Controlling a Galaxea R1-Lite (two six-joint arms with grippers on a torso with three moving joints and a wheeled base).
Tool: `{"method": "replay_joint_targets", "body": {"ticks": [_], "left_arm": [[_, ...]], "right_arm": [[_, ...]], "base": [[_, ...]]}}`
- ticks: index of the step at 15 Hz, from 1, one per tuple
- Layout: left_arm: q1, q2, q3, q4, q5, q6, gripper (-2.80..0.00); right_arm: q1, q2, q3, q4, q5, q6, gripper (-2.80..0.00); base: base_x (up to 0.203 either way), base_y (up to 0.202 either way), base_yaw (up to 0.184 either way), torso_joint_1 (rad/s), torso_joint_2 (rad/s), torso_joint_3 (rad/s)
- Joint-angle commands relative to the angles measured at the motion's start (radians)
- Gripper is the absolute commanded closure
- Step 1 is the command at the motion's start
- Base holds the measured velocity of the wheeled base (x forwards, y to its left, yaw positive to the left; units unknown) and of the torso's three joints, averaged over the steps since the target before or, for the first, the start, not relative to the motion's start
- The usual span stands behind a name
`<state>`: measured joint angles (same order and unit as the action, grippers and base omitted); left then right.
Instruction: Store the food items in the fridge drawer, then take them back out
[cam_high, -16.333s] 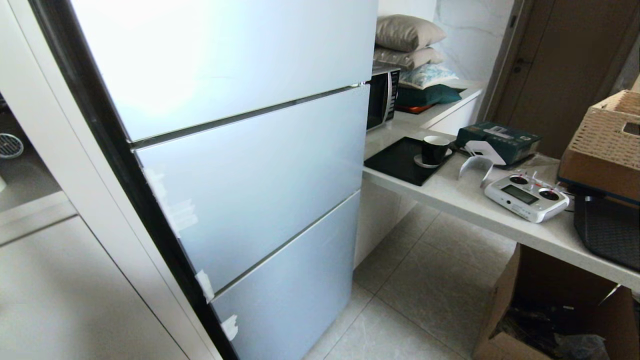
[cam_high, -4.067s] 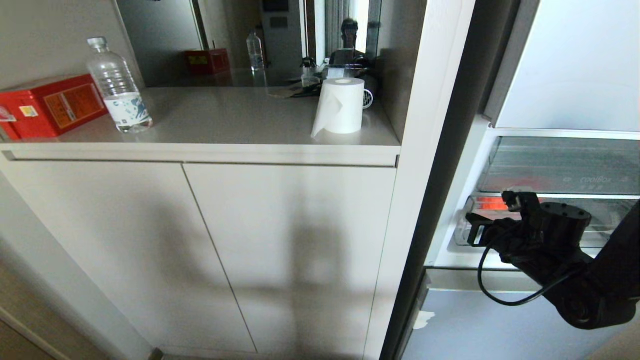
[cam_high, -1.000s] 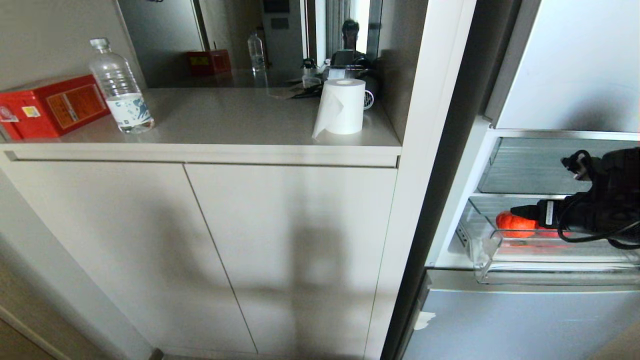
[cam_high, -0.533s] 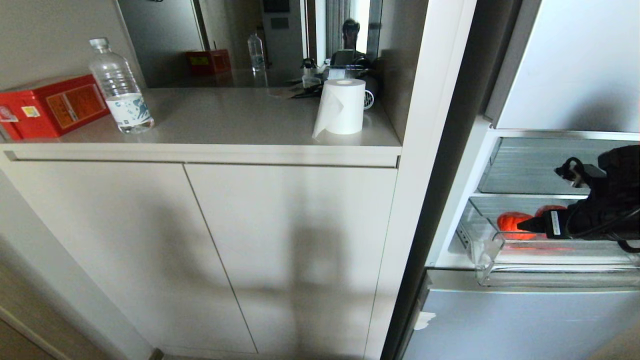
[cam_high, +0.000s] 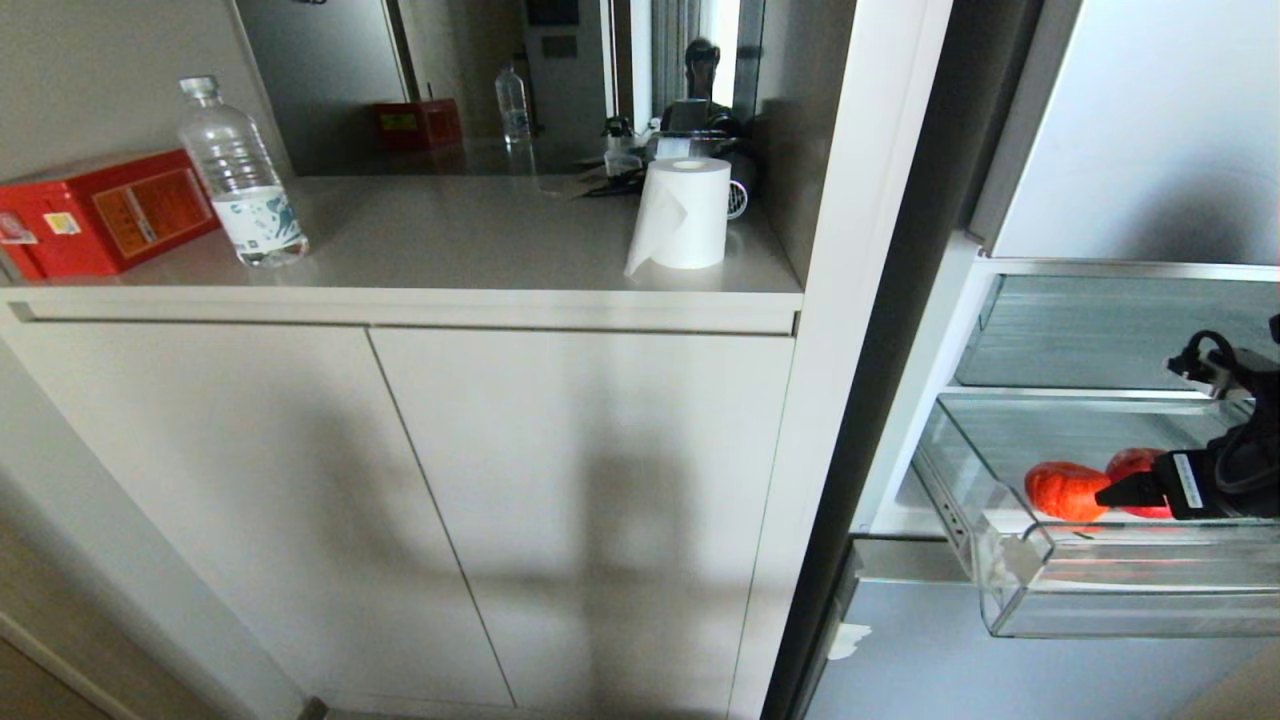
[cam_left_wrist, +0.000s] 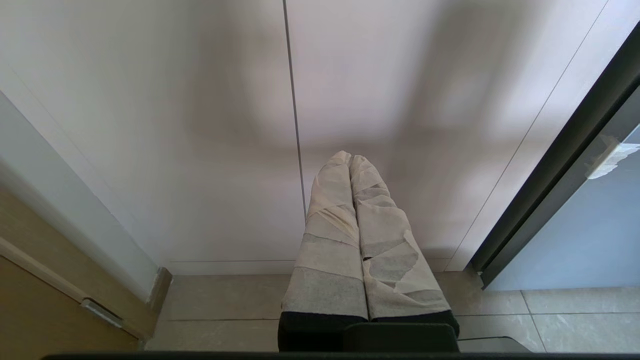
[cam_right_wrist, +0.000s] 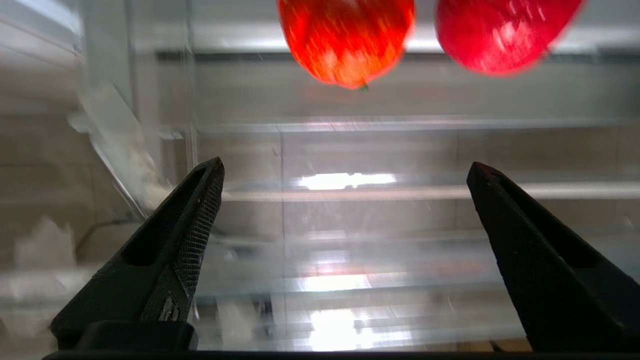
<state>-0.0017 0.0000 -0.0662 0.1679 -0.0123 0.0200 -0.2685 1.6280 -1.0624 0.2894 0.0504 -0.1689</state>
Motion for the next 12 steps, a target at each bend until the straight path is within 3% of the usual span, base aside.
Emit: {"method": "replay_joint_targets", "body": {"ticks": [1, 3, 9, 12], "left_arm": [[0.000, 0.002, 0.000, 0.001, 0.000, 0.000, 0.00], [0.000, 0.002, 0.000, 0.001, 0.000, 0.000, 0.00], [0.000, 0.002, 0.000, 0.001, 0.000, 0.000, 0.00], [0.000, 0.002, 0.000, 0.001, 0.000, -0.001, 0.00]], "right_arm": [[-0.007, -0.034, 0.008, 0.018, 0.000, -0.004, -2.80], [-0.017, -0.045, 0.014, 0.072, 0.002, -0.010, -2.80], [-0.022, -0.122, 0.103, 0.073, 0.005, -0.024, -2.80], [-0.025, -0.106, 0.081, 0.067, 0.008, -0.020, -2.80]], "base": [[0.000, 0.000, 0.000, 0.000, 0.00, 0.000], [0.000, 0.000, 0.000, 0.000, 0.00, 0.000], [0.000, 0.000, 0.000, 0.000, 0.00, 0.000], [0.000, 0.000, 0.000, 0.000, 0.00, 0.000]]}}
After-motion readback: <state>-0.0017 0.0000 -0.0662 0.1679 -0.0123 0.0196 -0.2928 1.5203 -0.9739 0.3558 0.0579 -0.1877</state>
